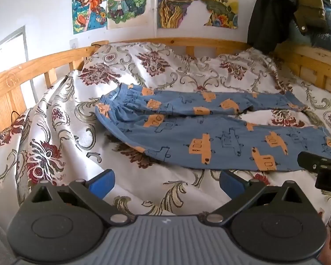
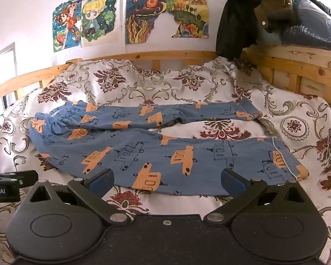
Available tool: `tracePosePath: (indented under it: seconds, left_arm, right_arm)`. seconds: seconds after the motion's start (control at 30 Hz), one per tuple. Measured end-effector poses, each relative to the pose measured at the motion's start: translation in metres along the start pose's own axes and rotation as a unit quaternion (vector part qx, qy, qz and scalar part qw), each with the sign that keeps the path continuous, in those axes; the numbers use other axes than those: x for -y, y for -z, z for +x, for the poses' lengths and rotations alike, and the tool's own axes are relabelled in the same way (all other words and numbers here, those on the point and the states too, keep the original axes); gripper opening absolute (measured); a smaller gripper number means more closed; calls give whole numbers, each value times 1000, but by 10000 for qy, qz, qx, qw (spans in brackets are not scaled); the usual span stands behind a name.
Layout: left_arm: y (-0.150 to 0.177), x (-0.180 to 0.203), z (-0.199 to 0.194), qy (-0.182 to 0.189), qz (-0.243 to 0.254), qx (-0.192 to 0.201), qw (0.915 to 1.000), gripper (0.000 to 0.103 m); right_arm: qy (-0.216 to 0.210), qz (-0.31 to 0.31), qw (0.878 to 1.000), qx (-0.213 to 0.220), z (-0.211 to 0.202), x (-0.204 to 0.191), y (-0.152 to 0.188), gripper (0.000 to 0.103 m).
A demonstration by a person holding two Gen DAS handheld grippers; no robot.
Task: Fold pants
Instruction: 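Move both grippers toward the waistband of the blue pants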
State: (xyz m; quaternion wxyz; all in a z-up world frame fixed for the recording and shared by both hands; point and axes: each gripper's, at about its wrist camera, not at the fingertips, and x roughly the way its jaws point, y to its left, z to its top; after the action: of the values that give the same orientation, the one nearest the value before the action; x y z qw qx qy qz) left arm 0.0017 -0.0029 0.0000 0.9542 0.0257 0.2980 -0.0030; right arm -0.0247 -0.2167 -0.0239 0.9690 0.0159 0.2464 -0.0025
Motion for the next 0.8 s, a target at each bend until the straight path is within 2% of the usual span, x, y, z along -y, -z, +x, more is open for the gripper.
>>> tracePosePath:
  seconds: [0.1, 0.17, 0.23, 0.3, 0.4, 0.47, 0.57, 0.67, 0.73, 0.77, 0.8]
  left_arm:
    - [-6, 0, 3, 7, -77, -259, 9996, 103]
    - [-15, -6, 14, 182, -255, -578, 9978, 103]
    - [-31, -13, 21, 351, -453, -783, 9953, 103]
    - [-53, -22, 28, 462, -497, -893, 9937, 103]
    - [-90, -32, 51, 445, -223, -1254, 9909, 103]
    - [-111, -38, 62, 533, 64, -1295, 9901, 103]
    - [-143, -45, 75, 608, 410, -1038, 9919, 103]
    - [-179, -49, 94, 616, 612, -753, 9934, 103]
    - [-198, -50, 114, 588, 739, -625, 9936, 103]
    - [-205, -48, 130, 502, 858, -689, 9927, 103]
    - [-211, -48, 145, 401, 952, -824, 9912, 103]
  right_arm:
    - [-1, -76, 10000, -47, 5, -3, 0, 102]
    - [-88, -127, 9996, -243, 14, 0, -6, 102]
    - [-314, -229, 9977, -554, 27, 3, -19, 102]
    - [-666, -644, 9921, -843, 38, 8, -40, 102]
    - [-1071, -1548, 9763, -1067, 40, 19, -85, 102]
    - [-1202, -2055, 9642, -1172, 38, 26, -117, 102]
    - [-1278, -2745, 9408, -1525, 40, 28, -171, 102]
    - [-1500, -2998, 9240, -1842, 54, 23, -209, 102]
    - [-2079, -3053, 9090, -1931, 75, 25, -220, 102]
    - [-2233, -3129, 9020, -1964, 87, 27, -219, 102]
    - [-2214, -3234, 8986, -1970, 100, 27, -215, 102]
